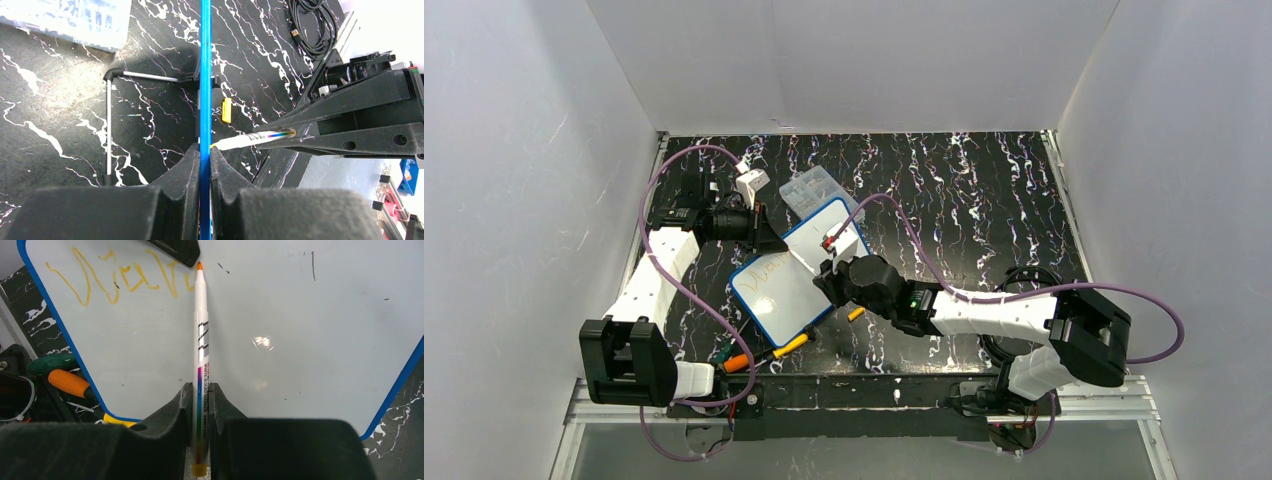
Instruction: Write a sentence on the whiteboard
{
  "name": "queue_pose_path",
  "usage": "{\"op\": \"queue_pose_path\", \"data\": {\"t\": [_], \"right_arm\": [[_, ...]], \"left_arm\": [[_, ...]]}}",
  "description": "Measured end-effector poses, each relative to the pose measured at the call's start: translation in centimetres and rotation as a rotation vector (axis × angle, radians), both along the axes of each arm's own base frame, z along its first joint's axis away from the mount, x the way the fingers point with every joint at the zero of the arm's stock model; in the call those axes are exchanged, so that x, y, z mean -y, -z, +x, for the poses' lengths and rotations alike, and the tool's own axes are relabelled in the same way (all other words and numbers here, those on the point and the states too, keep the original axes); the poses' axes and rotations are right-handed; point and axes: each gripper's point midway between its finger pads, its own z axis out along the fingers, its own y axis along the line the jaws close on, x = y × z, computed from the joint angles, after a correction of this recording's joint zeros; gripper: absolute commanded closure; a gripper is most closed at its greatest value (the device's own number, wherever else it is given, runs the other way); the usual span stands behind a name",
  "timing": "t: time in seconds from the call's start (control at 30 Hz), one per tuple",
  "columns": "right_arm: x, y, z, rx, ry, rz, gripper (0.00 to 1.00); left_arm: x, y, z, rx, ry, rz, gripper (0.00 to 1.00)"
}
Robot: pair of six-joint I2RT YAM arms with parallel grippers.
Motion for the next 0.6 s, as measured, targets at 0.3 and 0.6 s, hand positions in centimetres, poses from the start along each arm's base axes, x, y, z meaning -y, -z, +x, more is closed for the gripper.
{"op": "queue_pose_path", "data": {"t": [0.3, 0.6], "right_arm": [[0.3, 0.2, 0.3, -0.003, 0.025, -0.006, 0.99], [0.9, 1.6, -0.2, -0.039, 0.028, -0.033, 0.99]], "left_arm": [[0.0, 0.0, 0.0, 0.0, 0.0, 0.0, 1.0], [0.0, 0.0, 0.0, 0.0, 0.0, 0.0, 1.0]]}}
